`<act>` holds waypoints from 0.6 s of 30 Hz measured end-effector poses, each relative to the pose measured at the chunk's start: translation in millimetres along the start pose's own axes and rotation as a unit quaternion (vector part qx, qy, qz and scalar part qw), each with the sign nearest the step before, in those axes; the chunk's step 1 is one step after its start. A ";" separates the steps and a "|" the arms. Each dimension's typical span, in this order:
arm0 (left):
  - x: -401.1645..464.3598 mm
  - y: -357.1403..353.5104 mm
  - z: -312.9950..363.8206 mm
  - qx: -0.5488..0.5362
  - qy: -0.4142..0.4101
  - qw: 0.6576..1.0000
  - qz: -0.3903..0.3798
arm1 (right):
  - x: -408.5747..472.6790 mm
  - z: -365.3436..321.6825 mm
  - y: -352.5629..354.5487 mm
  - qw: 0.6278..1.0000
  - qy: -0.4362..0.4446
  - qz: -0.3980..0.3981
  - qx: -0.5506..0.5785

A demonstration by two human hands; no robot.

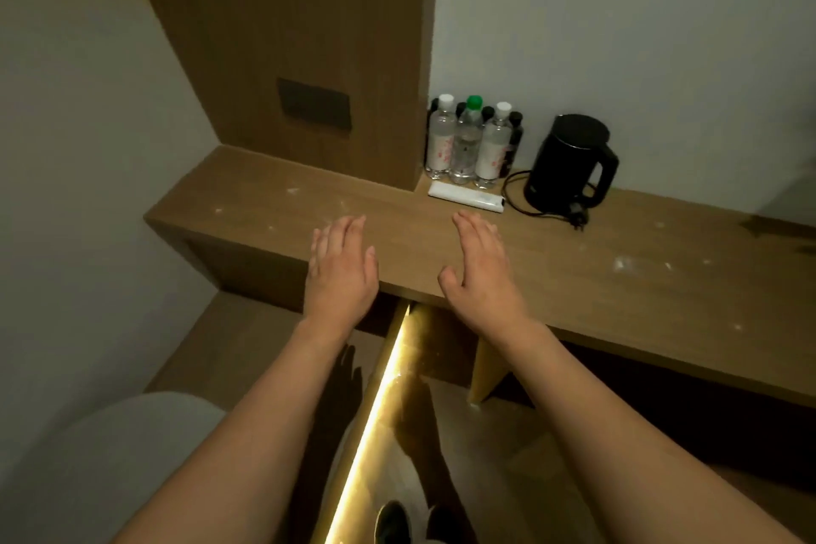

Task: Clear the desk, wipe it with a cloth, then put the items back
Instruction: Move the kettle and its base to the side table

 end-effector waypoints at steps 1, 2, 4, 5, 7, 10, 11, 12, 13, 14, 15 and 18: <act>8.9 -10.2 12.2 -0.009 -0.023 1.000 -0.009 | 1.5 11.6 7.6 1.000 -0.016 0.009 0.002; 17.7 -20.6 25.1 -0.020 -0.043 0.999 -0.018 | 2.3 24.7 15.5 0.999 -0.034 0.017 0.003; 32.8 -40.3 50.3 -0.041 -0.072 0.996 -0.038 | 2.1 52.6 30.6 0.997 -0.074 0.033 0.008; 38.9 -49.3 61.9 -0.048 -0.085 0.994 -0.048 | 1.7 65.5 37.3 0.995 -0.091 0.042 0.011; 50.1 -65.3 82.7 -0.054 -0.115 0.990 -0.067 | 2.0 86.4 48.1 0.991 -0.120 0.061 0.014; 61.4 -82.6 99.5 -0.053 -0.138 0.985 -0.084 | 6.9 103.6 53.8 0.988 -0.139 0.070 0.011; 64.3 -86.8 101.7 -0.056 -0.140 0.985 -0.089 | 10.0 106.3 53.6 0.988 -0.138 0.071 0.011; 66.9 -90.3 102.6 -0.059 -0.141 0.984 -0.093 | 13.4 108.0 53.2 0.988 -0.138 0.072 0.012; 69.7 -93.1 102.0 -0.059 -0.141 0.983 -0.097 | 17.2 109.0 52.9 0.988 -0.137 0.073 0.015; 73.0 -95.2 100.2 -0.056 -0.141 0.983 -0.099 | 20.8 110.0 52.4 0.988 -0.137 0.073 0.018; 76.6 -96.5 97.5 -0.051 -0.141 0.984 -0.099 | 24.3 111.4 51.2 0.988 -0.137 0.072 0.021; 87.9 -98.1 89.2 -0.045 -0.133 0.985 -0.096 | 35.7 118.7 46.9 0.988 -0.142 0.060 0.018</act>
Point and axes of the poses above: each hand's wrist, its own x-axis towards the middle knuckle, its own y-axis out of the back of the hand, z = x × y, the point moved 8 cm from there along x, towards the middle knuckle, and after that the axes turned 11 degrees about -y, right-handed, at the moved point
